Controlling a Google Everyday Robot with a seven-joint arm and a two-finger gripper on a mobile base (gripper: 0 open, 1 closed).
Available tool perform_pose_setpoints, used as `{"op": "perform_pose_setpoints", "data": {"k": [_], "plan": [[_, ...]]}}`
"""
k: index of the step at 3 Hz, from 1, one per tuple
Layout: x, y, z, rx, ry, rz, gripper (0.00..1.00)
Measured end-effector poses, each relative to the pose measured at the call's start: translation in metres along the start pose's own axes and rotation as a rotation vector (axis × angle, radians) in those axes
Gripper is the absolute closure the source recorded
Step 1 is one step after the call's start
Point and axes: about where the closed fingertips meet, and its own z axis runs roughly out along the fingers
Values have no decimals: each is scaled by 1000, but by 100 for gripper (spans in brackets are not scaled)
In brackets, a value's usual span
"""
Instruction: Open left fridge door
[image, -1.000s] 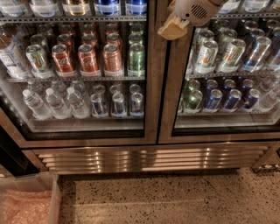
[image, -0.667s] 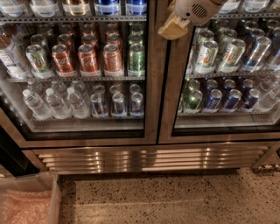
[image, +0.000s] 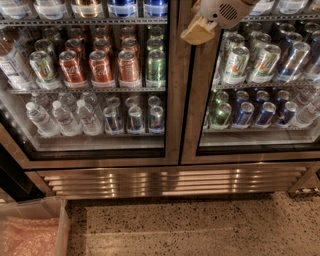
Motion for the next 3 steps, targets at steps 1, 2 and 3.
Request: {"op": "perform_pose_setpoints", "data": {"k": [1,2,3], "plan": [[0,0,-1,-4,-5,2,100],[2,0,-2,-8,-7,8,100],[-2,-2,-9,-8,-7,8,100]]}}
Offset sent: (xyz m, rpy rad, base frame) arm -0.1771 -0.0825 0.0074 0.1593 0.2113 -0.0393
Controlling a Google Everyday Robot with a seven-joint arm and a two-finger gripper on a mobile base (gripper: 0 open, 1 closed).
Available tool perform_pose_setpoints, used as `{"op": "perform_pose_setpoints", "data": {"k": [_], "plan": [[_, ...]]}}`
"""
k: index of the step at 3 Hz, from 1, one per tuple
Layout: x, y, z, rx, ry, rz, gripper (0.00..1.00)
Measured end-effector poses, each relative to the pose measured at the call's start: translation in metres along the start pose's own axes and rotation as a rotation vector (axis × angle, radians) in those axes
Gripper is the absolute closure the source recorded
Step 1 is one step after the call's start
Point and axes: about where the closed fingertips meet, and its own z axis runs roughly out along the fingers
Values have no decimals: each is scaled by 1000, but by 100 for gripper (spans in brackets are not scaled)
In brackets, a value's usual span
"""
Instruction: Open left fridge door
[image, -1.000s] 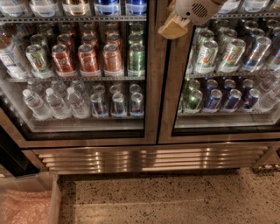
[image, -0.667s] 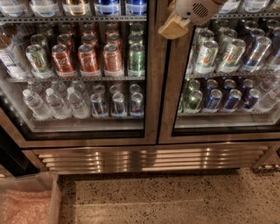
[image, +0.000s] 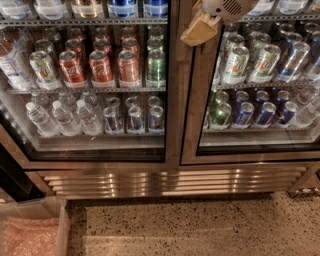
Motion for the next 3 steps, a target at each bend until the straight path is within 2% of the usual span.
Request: {"op": "perform_pose_setpoints", "data": {"k": [1,3], "plan": [[0,0,0,0,0,0,100],[0,2,-1,-7,0,-2,59]]}}
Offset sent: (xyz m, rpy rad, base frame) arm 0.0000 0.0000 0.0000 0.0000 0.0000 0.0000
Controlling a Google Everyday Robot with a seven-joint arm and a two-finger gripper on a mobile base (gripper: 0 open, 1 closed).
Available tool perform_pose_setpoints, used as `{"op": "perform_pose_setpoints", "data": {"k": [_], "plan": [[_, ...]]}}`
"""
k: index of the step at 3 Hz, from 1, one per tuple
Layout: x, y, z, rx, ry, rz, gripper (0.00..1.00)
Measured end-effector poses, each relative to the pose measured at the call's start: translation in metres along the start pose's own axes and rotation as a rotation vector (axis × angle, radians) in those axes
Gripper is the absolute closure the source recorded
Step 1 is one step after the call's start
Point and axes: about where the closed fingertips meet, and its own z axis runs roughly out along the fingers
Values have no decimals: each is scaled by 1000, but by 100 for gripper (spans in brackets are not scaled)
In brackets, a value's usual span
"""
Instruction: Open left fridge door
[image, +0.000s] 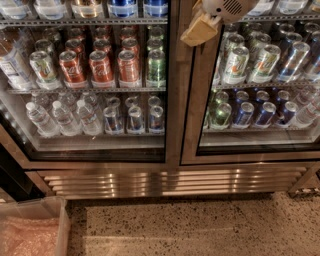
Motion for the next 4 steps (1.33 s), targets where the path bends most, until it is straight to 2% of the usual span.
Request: {"op": "perform_pose_setpoints", "data": {"k": [1,2,3,4], "plan": [[4,24,-7,-54,16,8,46],[0,23,-13,-54,16,8,47],[1,25,-14,-54,16,8,41],[15,57,-32,-127,63,47,37]]}}
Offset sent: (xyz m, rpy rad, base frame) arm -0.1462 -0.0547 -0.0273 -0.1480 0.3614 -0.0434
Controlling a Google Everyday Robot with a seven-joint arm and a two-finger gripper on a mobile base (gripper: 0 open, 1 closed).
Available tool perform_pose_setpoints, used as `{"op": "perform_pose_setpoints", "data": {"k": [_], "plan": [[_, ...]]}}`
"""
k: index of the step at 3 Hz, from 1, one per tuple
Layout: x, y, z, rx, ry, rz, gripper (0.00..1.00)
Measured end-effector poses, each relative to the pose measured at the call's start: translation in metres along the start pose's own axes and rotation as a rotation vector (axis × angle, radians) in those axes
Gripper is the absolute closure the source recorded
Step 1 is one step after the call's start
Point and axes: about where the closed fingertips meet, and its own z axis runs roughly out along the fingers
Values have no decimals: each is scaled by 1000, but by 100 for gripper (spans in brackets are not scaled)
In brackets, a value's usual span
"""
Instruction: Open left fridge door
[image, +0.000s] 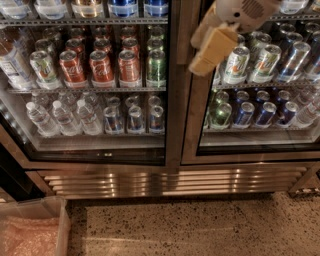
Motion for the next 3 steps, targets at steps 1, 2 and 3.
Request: {"op": "perform_pose_setpoints", "data": {"k": [1,2,3], "plan": [[15,37,-36,-47,60,30,40],[18,51,-71,-34,47,48,35],[28,48,-104,64,63,92,29]]}}
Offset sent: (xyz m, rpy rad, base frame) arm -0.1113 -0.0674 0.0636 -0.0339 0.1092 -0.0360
